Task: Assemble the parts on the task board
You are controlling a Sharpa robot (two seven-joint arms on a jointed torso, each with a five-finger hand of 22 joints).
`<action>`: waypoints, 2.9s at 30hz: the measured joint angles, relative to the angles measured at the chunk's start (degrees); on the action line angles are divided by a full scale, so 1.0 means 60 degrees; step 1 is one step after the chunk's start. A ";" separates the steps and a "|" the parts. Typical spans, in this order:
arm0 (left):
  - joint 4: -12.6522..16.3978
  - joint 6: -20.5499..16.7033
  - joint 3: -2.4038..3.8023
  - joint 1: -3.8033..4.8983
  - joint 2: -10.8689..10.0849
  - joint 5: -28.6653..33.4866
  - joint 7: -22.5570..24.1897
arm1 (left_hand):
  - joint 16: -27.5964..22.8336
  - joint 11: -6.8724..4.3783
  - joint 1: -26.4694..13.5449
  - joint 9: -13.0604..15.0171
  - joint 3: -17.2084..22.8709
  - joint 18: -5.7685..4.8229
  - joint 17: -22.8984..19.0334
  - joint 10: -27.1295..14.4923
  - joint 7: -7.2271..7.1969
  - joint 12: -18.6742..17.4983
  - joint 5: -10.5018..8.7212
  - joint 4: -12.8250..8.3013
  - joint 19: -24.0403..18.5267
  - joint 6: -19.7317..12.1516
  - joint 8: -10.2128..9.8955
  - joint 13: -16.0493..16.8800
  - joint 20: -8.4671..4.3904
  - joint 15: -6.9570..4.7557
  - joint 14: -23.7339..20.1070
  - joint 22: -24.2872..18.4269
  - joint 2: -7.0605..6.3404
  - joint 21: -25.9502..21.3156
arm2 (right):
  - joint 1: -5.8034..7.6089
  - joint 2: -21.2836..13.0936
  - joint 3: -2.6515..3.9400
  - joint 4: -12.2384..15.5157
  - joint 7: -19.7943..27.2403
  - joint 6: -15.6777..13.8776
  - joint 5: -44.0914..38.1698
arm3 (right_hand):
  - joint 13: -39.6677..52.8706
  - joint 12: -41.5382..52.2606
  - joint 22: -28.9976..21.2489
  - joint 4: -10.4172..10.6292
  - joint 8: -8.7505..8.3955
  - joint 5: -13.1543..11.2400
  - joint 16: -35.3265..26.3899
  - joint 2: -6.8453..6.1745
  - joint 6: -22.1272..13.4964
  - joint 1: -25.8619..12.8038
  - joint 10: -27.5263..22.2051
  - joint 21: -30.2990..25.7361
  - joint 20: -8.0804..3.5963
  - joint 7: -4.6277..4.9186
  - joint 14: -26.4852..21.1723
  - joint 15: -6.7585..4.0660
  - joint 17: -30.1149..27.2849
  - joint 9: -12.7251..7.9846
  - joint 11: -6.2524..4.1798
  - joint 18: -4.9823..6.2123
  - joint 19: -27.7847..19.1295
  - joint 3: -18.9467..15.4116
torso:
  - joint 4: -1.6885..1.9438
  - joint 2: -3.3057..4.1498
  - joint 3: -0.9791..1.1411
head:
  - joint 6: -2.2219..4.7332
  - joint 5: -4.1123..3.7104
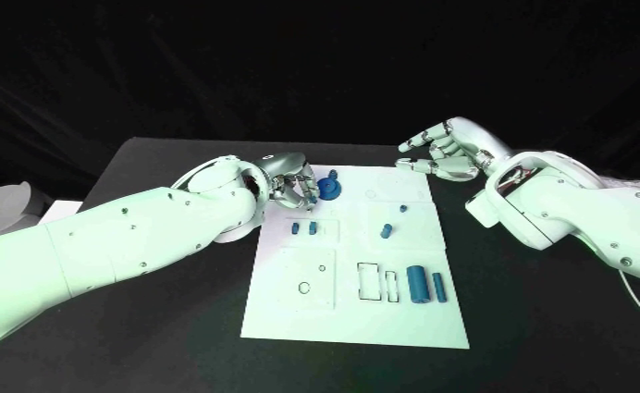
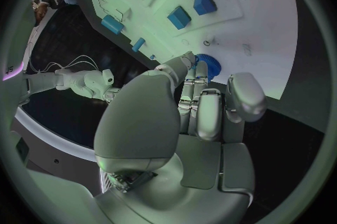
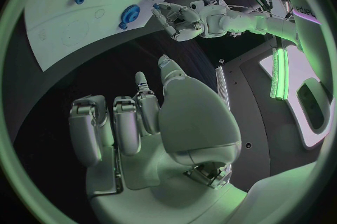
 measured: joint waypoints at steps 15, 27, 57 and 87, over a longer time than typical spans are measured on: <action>-0.0140 0.0215 -0.0057 -0.0019 -0.0061 0.0173 -0.0089 | 0.0000 0.0000 0.0000 -0.0002 0.0000 -0.0001 -0.0008 0.0000 -0.0002 -0.0015 0.0000 0.0000 0.0000 -0.0002 0.0000 0.0000 0.0000 0.0000 0.0000 -0.0001 0.0000 0.0000 | -0.0008 -0.0005 0.0000 0.0003 0.0007 0.0002 0.0012 | 0.0000 0.0000 -0.0001 0.0000 0.0000 0.0000 0.0000 0.0000 0.0000 0.0000 0.0000 0.0000 0.0000 0.0000 0.0000 0.0000 -0.0002 0.0000 0.0000 0.0000 0.0000 0.0000 | -0.0017 0.0007 -0.0003 | -0.0071 0.0017; -0.0274 0.0419 -0.0123 -0.0048 0.0018 0.0207 -0.0135 | 0.0000 -0.0001 0.0001 -0.0008 0.0000 0.0000 -0.0008 -0.0001 -0.0002 -0.0015 0.0000 0.0000 0.0000 -0.0003 0.0000 0.0000 0.0000 0.0000 0.0000 -0.0003 0.0000 0.0000 | -0.0010 0.0001 0.0000 0.0003 0.0012 0.0004 0.0014 | 0.0000 0.0000 0.0006 0.0000 0.0000 0.0000 0.0000 0.0000 0.0000 0.0000 0.0000 0.0000 0.0000 0.0000 0.0000 0.0000 -0.0003 0.0000 0.0000 0.0001 0.0000 0.0000 | -0.0024 0.0010 0.0000 | -0.0112 0.0024; -0.0493 0.0665 -0.0157 -0.0075 0.0188 0.0227 -0.0211 | 0.0030 0.0044 -0.0162 -0.0101 0.0132 -0.0001 -0.0097 -0.0046 0.0082 -0.0239 0.0001 -0.0133 0.0000 -0.0089 -0.0237 0.0006 0.0000 0.0000 0.0000 -0.0005 -0.0162 0.0000 | -0.0012 -0.0007 0.0000 0.0015 0.0021 0.0010 0.0019 | 0.0000 0.0000 0.0002 -0.0001 0.0000 0.0000 0.0000 0.0000 0.0000 0.0000 0.0000 0.0000 0.0000 0.0000 0.0000 0.0000 -0.0005 0.0000 0.0000 0.0000 0.0000 0.0001 | -0.0025 0.0008 0.0001 | -0.0160 0.0022; -0.0527 0.0731 -0.0172 -0.0102 0.0075 0.0331 -0.0280 | 0.0072 0.0158 -0.0438 -0.0482 0.0437 0.0000 -0.0230 -0.0090 0.0259 -0.0507 0.0001 -0.0276 -0.0001 -0.1393 -0.0347 0.0010 0.0069 0.0086 -0.0015 0.0088 -0.0362 0.0000 | -0.0012 -0.0033 0.0000 -0.0062 -0.0035 0.0100 0.0002 | -0.0711 -0.2643 -0.0001 -0.0028 -0.0047 0.0000 -0.0241 0.0229 -0.0030 0.0229 -0.1304 -0.0196 0.0000 -0.0017 0.0000 0.0000 -0.0001 -0.0013 -0.0007 0.0001 0.0000 -0.0027 | -0.0021 0.0003 0.0002 | -0.0174 -0.0012</action>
